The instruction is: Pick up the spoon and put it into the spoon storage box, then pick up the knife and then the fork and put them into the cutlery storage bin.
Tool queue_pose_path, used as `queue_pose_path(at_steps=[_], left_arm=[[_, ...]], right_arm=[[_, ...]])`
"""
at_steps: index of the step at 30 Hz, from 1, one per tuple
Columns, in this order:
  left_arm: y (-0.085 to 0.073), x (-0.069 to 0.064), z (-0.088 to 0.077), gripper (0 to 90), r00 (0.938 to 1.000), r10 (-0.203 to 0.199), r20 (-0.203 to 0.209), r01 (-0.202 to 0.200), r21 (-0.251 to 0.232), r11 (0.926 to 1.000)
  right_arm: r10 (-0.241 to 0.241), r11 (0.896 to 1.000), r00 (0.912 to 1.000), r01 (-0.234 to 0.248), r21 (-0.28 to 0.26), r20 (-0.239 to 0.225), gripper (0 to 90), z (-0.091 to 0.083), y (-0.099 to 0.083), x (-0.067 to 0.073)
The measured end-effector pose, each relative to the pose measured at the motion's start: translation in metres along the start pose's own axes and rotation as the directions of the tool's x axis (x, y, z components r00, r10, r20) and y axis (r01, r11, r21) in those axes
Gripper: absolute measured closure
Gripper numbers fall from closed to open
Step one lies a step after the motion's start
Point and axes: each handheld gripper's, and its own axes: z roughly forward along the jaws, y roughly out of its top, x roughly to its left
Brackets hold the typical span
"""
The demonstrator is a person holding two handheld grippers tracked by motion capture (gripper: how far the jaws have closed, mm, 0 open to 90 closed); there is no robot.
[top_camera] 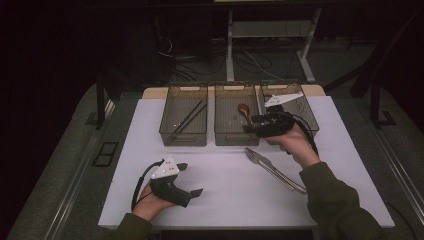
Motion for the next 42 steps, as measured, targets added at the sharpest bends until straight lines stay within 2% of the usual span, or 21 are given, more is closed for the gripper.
queue_pose_path(at_steps=[5, 17, 21, 27, 29, 32, 34, 36, 40, 42], left_arm=[[0.000, 0.000, 0.000, 0.0, 1.0000, 0.001, -0.001, -0.001, -0.002, 1.0000], [0.000, 0.000, -0.001, 0.0, 1.0000, -0.003, -0.006, 0.003, -0.001, 1.0000], [-0.001, 0.001, -0.001, 0.0, 1.0000, -0.006, -0.007, 0.006, -0.003, 1.0000], [-0.001, -0.001, -0.003, 0.0, 0.9999, 0.000, -0.013, 0.000, -0.002, 1.0000], [0.000, -0.001, -0.003, 0.0, 0.9999, 0.001, -0.014, -0.001, -0.005, 1.0000], [0.000, -0.002, -0.003, 0.0, 0.9999, 0.004, -0.015, -0.004, 0.001, 1.0000], [0.000, -0.003, -0.002, 0.0, 0.9998, 0.006, -0.017, -0.006, 0.000, 1.0000], [0.001, -0.003, -0.002, 0.0, 0.9998, 0.004, -0.018, -0.005, 0.000, 1.0000], [0.000, -0.003, -0.002, 0.0, 0.9999, 0.005, -0.015, -0.005, 0.004, 1.0000], [0.000, -0.002, -0.002, 0.0, 0.9999, 0.004, -0.015, -0.004, 0.002, 1.0000]], right_arm=[[-0.007, 1.000, 1.0000, 0.007, -0.016, -0.001, 39.3, -0.014, -0.013, 0.004], [-0.018, 1.000, 0.9998, 0.018, 0.000, 0.001, 38.5, -0.044, -0.047, 0.011], [-0.005, 1.000, 1.0000, 0.005, 0.013, 0.007, 38.4, -0.049, -0.059, 0.011], [-0.001, 0.998, 0.9996, -0.001, 0.064, 0.030, 37.3, -0.052, -0.074, 0.009], [0.015, 0.996, 0.9995, -0.017, 0.082, 0.028, 36.1, -0.053, -0.077, 0.008], [0.023, 0.995, 0.9983, -0.028, 0.100, 0.053, 34.7, -0.055, -0.081, 0.007], [0.029, 0.993, 0.9972, -0.037, 0.116, 0.069, 36.7, -0.055, -0.083, 0.005], [0.029, 0.991, 0.9976, -0.037, 0.131, 0.063, 37.2, -0.055, -0.085, 0.004], [0.031, 0.983, 0.9966, -0.045, 0.178, 0.076, 38.0, -0.053, -0.085, 0.002], [0.038, 0.975, 0.9966, -0.053, 0.217, 0.073, 38.0, -0.052, -0.085, 0.001]])
